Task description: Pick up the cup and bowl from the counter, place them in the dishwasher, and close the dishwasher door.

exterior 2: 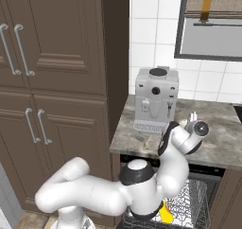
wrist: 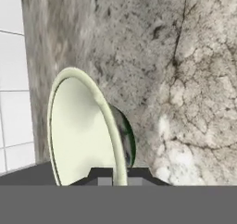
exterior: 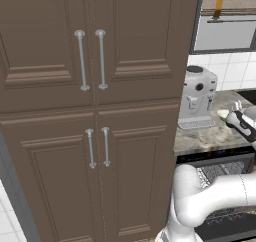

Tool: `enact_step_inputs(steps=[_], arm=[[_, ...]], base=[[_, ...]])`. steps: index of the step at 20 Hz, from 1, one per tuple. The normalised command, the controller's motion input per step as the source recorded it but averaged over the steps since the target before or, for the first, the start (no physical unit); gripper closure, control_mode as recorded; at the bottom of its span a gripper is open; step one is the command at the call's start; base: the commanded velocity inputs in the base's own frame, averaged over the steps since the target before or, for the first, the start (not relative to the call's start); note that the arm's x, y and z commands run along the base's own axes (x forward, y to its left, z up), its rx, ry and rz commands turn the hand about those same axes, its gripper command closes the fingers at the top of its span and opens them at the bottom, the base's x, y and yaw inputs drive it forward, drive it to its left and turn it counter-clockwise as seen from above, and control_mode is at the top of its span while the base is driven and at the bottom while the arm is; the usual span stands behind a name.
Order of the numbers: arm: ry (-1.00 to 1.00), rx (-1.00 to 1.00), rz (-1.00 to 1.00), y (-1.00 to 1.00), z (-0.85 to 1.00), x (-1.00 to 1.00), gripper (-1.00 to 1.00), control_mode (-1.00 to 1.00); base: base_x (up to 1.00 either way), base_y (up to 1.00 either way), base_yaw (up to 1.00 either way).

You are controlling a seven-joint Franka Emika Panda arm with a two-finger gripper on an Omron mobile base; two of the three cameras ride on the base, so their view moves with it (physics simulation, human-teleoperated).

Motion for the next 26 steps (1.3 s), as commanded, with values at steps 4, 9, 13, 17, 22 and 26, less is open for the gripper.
enact_step_inputs(steps=[4, 9, 13, 17, 22, 26], arm=[[0.00, 0.05, 0.00, -0.14, -0.09, 0.06, 1.00, -1.00], [-0.05, 0.00, 0.00, 0.00, 0.02, -0.39, 1.00, -1.00], [-0.11, 0.00, 0.01, 0.00, 0.08, -0.84, 1.00, -1.00], [-0.11, 0.00, 0.02, 0.02, 0.13, -0.73, 1.00, -1.00], [-0.10, 0.00, 0.05, 0.07, 0.10, -0.70, 1.00, -1.00], [-0.09, 0.00, 0.08, 0.01, 0.08, -0.70, 1.00, -1.00]], base=[[0.00, 0.00, 0.00], [0.00, 0.00, 0.00], [0.00, 0.00, 0.00], [0.00, 0.00, 0.00], [0.00, 0.00, 0.00], [0.00, 0.00, 0.00]])
